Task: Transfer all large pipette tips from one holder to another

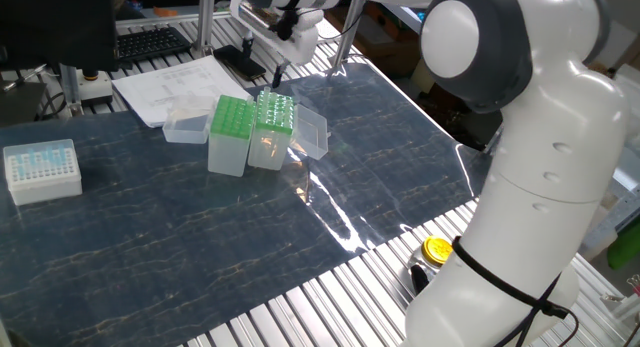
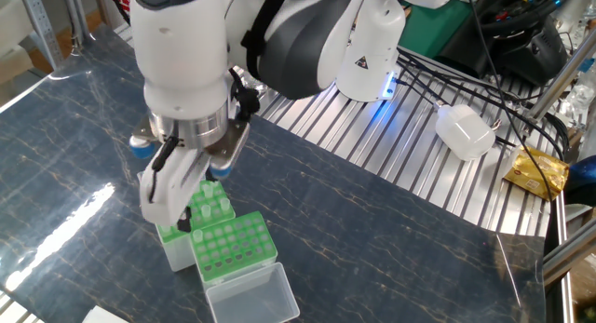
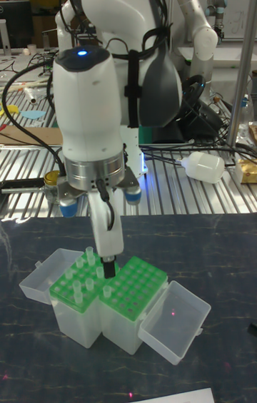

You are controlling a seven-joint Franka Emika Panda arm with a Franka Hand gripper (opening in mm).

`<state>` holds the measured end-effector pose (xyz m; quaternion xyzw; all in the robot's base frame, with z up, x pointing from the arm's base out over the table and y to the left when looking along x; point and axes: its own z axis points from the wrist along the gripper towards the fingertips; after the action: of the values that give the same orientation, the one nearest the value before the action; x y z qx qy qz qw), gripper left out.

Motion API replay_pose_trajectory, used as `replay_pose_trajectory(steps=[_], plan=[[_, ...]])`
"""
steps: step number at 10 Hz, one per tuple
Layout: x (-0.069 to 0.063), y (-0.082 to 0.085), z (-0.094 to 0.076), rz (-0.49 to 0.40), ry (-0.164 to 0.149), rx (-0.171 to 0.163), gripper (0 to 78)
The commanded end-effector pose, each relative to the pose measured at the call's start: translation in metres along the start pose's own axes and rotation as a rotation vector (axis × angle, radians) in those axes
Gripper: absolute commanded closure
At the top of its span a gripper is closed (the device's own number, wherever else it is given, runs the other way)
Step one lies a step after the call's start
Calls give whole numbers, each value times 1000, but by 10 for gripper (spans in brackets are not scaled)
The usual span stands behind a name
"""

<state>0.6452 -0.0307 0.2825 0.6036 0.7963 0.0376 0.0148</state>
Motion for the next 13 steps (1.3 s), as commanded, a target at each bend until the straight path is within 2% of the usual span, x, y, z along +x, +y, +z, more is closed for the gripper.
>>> replay_pose_trajectory(steps=[1, 3, 6, 8, 13], plan=[[-4, 19, 13, 257, -17, -48, 2], [-4, 19, 16, 331, -12, -50, 2], [-3, 21, 24, 411, -24, -53, 2], [-2, 22, 29, 440, -32, -56, 2], [-1, 23, 42, 486, -28, -58, 2]])
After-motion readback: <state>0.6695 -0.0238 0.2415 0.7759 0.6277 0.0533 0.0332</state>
